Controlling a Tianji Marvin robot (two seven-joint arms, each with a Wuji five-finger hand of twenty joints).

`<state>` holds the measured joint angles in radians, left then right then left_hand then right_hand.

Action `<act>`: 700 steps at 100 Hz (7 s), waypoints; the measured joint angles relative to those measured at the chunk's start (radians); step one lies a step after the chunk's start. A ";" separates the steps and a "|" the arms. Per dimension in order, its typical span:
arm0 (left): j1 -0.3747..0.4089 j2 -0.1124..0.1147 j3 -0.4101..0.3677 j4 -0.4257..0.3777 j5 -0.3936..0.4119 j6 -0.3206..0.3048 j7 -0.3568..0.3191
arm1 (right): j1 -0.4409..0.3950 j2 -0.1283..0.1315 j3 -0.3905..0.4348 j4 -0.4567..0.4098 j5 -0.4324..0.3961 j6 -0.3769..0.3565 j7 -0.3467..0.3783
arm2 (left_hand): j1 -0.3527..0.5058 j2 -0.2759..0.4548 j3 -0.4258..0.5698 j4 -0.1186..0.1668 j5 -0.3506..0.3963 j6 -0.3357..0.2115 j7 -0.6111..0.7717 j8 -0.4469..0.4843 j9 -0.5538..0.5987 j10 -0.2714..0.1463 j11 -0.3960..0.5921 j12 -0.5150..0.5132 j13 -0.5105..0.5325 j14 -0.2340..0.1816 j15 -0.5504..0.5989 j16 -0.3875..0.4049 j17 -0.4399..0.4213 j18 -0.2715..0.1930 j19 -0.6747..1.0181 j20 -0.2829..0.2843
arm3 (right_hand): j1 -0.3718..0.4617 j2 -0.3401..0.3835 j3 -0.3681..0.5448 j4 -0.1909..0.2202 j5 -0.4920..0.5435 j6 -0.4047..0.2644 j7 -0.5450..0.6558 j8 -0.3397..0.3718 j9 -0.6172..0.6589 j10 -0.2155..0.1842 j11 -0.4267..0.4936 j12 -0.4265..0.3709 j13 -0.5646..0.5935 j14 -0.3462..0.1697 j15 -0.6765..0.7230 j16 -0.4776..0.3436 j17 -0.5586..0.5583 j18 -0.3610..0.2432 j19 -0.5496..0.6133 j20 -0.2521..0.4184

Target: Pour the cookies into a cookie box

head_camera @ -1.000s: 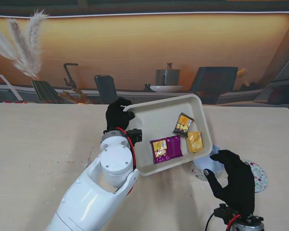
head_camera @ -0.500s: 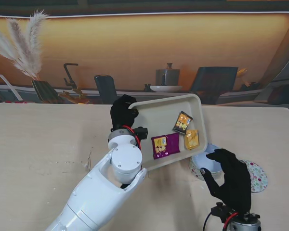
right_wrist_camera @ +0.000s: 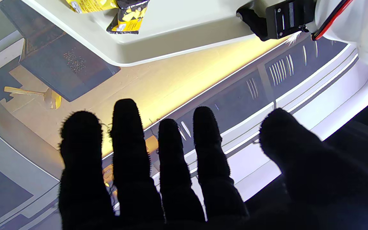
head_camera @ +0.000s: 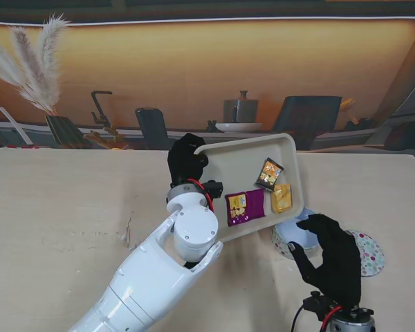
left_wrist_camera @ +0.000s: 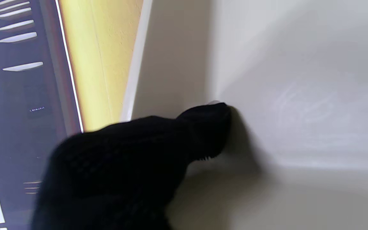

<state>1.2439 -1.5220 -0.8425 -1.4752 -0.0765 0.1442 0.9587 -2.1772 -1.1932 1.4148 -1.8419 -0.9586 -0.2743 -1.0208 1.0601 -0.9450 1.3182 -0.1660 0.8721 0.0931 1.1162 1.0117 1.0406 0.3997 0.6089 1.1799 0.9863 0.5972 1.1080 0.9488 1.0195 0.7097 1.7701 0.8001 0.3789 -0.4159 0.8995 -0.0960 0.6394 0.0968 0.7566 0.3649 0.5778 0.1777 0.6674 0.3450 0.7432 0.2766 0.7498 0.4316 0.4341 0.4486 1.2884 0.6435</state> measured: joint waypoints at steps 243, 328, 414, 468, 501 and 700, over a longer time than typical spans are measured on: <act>0.000 -0.018 0.103 0.022 0.214 -0.092 0.038 | -0.010 -0.005 0.000 -0.008 0.009 -0.002 -0.019 | -0.001 -0.004 0.000 0.000 0.000 -0.020 0.000 -0.002 0.007 0.000 0.003 0.000 0.002 0.000 0.000 0.000 0.002 0.001 0.005 0.001 | 0.000 0.000 0.000 0.000 0.000 0.019 0.000 0.000 0.000 0.005 0.000 0.003 -0.002 0.000 -0.006 0.000 0.000 0.000 0.000 -0.009; -0.003 -0.056 0.109 0.047 0.203 -0.051 0.122 | -0.010 -0.005 0.001 -0.008 0.011 -0.002 -0.016 | -0.001 -0.004 0.000 0.000 0.000 -0.020 0.000 -0.010 0.008 0.000 0.003 0.000 0.002 0.000 0.000 0.000 0.002 0.001 0.005 0.001 | 0.000 0.000 0.000 0.000 0.000 0.019 0.000 0.000 0.000 0.006 0.000 0.004 -0.002 0.000 -0.006 0.000 0.000 0.000 0.000 -0.009; -0.006 -0.064 0.147 0.083 0.303 -0.127 0.165 | -0.010 -0.006 0.000 -0.008 0.017 -0.002 -0.014 | -0.001 -0.004 0.000 0.000 0.000 -0.020 0.000 -0.012 0.008 0.000 0.003 0.000 0.002 0.000 0.005 0.000 0.002 0.001 0.006 0.000 | 0.000 0.000 0.000 0.000 0.000 0.019 0.000 0.000 0.000 0.006 0.000 0.004 -0.002 0.000 -0.006 0.000 0.000 0.000 0.000 -0.010; -0.019 -0.063 0.157 0.123 0.357 -0.160 0.180 | -0.010 -0.006 0.001 -0.006 0.019 -0.003 -0.011 | -0.001 -0.004 0.000 0.000 0.000 -0.020 0.000 -0.012 0.009 0.000 0.003 0.000 0.011 -0.001 0.006 0.000 0.004 0.001 0.003 -0.015 | 0.000 0.000 0.000 0.000 0.000 0.019 0.000 0.000 0.000 0.006 0.000 0.004 -0.002 0.000 -0.006 0.000 0.000 0.000 0.000 -0.010; -0.020 -0.037 0.165 0.109 0.416 -0.184 0.158 | -0.010 -0.007 0.000 -0.006 0.020 -0.002 -0.010 | -0.001 -0.004 0.000 0.000 0.000 -0.020 0.000 -0.012 0.009 0.000 0.003 0.000 0.011 -0.001 0.006 0.000 0.004 0.001 -0.001 -0.014 | 0.000 0.000 0.000 0.000 0.000 0.019 0.000 0.000 0.000 0.006 0.000 0.004 -0.002 0.000 -0.006 0.000 0.000 0.000 0.000 -0.010; 0.027 0.081 0.067 -0.086 0.567 -0.138 0.045 | -0.009 -0.008 0.003 -0.003 0.021 0.001 -0.013 | -0.001 -0.004 0.000 0.000 0.000 -0.032 0.000 -0.014 0.009 0.000 0.004 0.000 0.013 -0.003 0.006 0.000 0.005 0.001 -0.003 -0.018 | 0.000 0.002 0.000 0.000 0.026 0.023 0.000 0.000 0.000 0.015 0.007 0.004 -0.003 0.000 -0.006 0.000 0.000 0.000 0.000 -0.021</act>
<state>1.2708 -1.4407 -0.7758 -1.5616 0.4909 0.0060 1.0041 -2.1862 -1.2011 1.4177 -1.8450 -0.9372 -0.2736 -1.0341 1.0588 -0.9494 1.3186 -0.1665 0.8725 0.0610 1.1166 0.9976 1.0500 0.3998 0.6124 1.1797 0.9995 0.5938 1.1136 0.9486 1.0243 0.7106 1.7674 0.7819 0.3789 -0.4143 0.8995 -0.0960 0.6651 0.1200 0.7566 0.3649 0.5778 0.1923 0.6742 0.3492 0.7407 0.2769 0.7441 0.4316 0.4337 0.4486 1.2884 0.6223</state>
